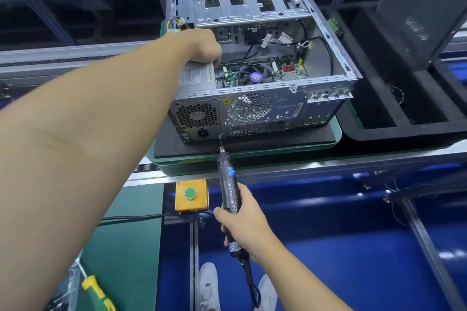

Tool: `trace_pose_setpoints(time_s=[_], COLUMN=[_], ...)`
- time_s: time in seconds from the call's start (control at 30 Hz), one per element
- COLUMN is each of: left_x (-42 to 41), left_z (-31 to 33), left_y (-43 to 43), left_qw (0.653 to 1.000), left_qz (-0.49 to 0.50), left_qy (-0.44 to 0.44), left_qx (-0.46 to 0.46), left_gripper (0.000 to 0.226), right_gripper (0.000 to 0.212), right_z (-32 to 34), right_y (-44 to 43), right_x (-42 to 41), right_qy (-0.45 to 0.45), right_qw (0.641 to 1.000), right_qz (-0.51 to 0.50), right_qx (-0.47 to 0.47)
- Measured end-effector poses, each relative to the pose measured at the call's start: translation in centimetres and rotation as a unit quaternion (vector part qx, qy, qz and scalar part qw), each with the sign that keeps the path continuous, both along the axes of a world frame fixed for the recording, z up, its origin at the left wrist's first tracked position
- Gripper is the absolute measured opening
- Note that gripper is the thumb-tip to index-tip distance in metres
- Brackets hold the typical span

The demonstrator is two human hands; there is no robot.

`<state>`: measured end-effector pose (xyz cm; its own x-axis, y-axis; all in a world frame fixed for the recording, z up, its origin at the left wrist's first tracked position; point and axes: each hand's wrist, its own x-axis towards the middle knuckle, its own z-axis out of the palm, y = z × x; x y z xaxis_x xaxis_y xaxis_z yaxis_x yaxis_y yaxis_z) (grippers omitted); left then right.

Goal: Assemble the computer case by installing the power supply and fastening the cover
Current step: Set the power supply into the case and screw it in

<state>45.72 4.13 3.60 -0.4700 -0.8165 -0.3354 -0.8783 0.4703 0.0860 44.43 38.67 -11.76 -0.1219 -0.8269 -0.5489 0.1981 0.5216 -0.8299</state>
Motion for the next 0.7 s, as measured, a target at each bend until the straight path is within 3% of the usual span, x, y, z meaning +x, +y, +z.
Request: trace_pose_setpoints(time_s=[0.37, 0.7], left_x=[-0.28, -0.35], left_z=[-0.85, -0.86], left_y=[-0.8, -0.38], left_qw=[0.994, 0.994], left_qz=[-0.099, -0.093], left_qy=[-0.022, -0.031], left_qx=[-0.039, -0.044], left_gripper=[0.04, 0.038], right_gripper=[0.054, 0.045], right_z=[-0.36, -0.17], right_y=[0.1, 0.01], right_x=[-0.22, 0.61], right_qy=[0.014, -0.024], right_qw=[1.0, 1.0], right_qz=[0.014, -0.017], right_qx=[0.008, -0.003])
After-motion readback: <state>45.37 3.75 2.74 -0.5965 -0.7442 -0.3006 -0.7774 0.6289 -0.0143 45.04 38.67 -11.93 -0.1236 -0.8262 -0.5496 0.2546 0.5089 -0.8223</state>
